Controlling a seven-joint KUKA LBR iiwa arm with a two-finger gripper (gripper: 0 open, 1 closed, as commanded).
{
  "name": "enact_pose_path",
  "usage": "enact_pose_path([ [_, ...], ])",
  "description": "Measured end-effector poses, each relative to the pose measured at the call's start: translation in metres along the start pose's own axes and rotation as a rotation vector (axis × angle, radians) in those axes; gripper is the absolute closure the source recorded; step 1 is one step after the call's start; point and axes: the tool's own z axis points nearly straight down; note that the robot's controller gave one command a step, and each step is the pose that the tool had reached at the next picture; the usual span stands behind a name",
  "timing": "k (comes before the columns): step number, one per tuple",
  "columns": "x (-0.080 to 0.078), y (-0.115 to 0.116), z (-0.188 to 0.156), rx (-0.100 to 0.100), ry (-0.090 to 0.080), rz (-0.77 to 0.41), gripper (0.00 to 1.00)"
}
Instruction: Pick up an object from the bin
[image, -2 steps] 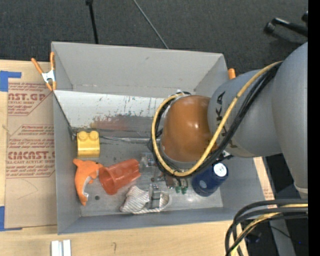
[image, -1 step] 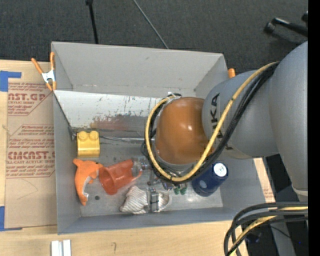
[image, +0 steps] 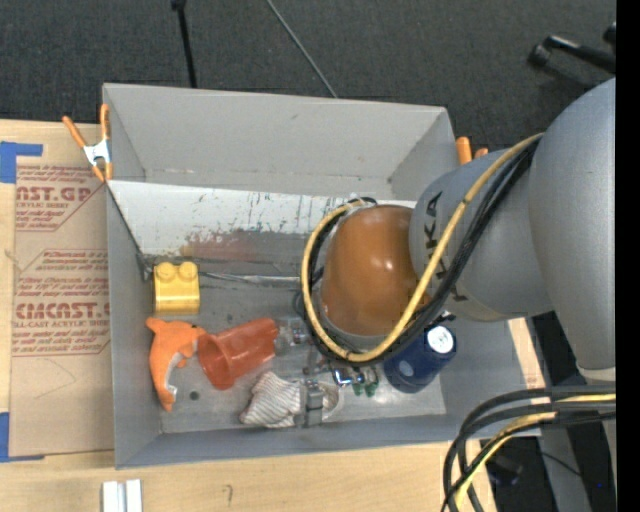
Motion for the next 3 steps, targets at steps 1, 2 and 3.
enact_pose_path([
  [1,-0.0041,0.0081,0.05,0.001,-0.019,-0.161,0.0],
  [2,0.0015,-0.0014,0.0507,0.0,-0.003,-0.263,1.0],
  [3,0.0015,-0.0018,0.0507,0.0,-0.003,-0.264,1.0],
])
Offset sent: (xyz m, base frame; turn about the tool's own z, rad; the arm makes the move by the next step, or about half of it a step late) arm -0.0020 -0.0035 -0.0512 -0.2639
